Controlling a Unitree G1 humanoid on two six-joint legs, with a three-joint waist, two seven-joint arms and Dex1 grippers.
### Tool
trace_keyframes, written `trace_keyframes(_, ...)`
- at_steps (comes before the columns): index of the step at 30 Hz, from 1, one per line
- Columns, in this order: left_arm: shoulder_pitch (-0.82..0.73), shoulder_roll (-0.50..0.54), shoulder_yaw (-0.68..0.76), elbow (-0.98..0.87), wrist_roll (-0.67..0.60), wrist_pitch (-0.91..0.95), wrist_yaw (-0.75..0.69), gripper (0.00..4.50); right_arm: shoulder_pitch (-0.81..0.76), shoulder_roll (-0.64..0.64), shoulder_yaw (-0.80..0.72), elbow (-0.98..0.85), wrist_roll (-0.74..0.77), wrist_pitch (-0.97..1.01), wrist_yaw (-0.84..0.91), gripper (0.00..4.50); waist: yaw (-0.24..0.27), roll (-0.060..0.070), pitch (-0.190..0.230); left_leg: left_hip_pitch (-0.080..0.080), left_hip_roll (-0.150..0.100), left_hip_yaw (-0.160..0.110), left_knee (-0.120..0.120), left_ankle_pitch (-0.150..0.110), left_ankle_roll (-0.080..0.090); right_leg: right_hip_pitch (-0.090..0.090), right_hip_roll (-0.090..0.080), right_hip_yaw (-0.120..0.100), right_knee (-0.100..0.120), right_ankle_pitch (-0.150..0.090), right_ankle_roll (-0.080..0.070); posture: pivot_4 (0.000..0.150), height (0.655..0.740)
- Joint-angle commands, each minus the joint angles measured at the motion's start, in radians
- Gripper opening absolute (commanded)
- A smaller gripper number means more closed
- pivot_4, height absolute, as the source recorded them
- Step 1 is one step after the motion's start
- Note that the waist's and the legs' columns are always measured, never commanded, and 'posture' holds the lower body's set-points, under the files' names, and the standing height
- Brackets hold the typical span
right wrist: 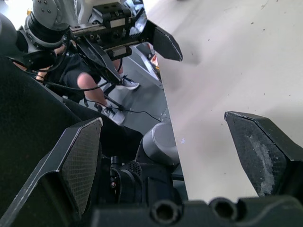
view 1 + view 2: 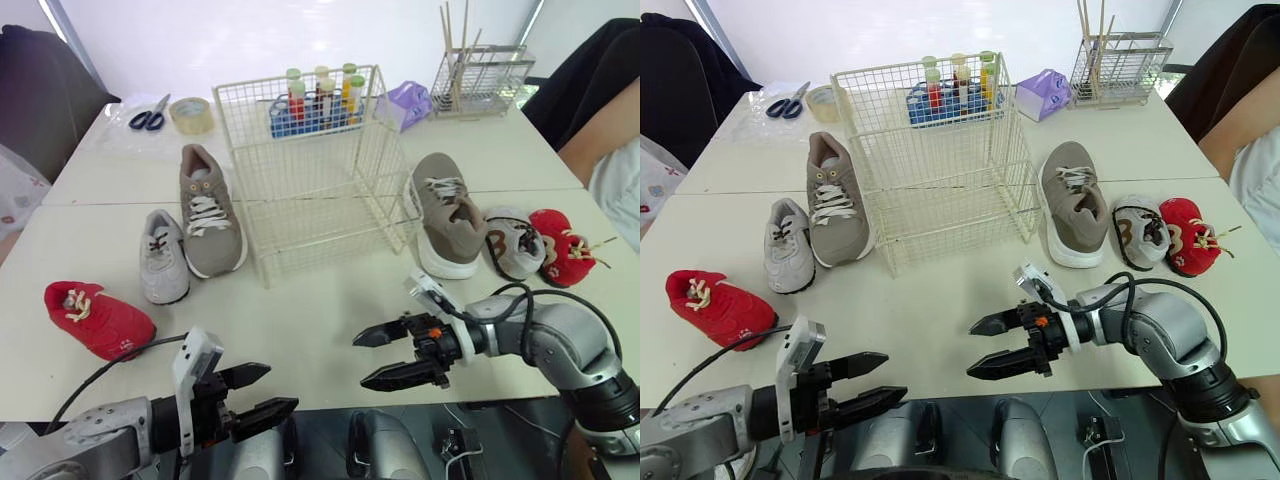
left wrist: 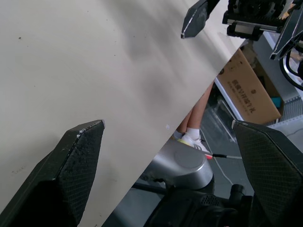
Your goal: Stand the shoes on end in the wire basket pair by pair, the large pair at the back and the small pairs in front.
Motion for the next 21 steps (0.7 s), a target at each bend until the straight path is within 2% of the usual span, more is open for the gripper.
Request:
trace_keyframes(1,0.002,0.003,0.024,-0.014,0.001,-0.021,-0.013,4.48,-0.011,0.003,0.002,-0.026,0.001,-0.019,0.016,4.5,0.0,0.0,0.0,0.0,0.0,0.0,0.0,0.0,0.0,0.0,0.0,0.0,0.0,0.0,0.0,0.15,0.74)
trace_keyframes(9,-0.021,-0.002,0.036,-0.007,-0.063,-0.005,0.002,4.48,-0.014,0.018,0.012,-0.025,0.0,-0.026,0.005,4.5,0.0,0.0,0.0,0.0,0.0,0.0,0.0,0.0,0.0,0.0,0.0,0.0,0.0,0.0,0.0,0.15,0.74)
trace_keyframes(21,-0.057,0.005,0.034,0.014,-0.082,-0.004,0.003,4.48,-0.037,0.056,-0.012,-0.019,0.008,-0.028,-0.028,4.5,0.0,0.0,0.0,0.0,0.0,0.0,0.0,0.0,0.0,0.0,0.0,0.0,0.0,0.0,0.0,0.15,0.74)
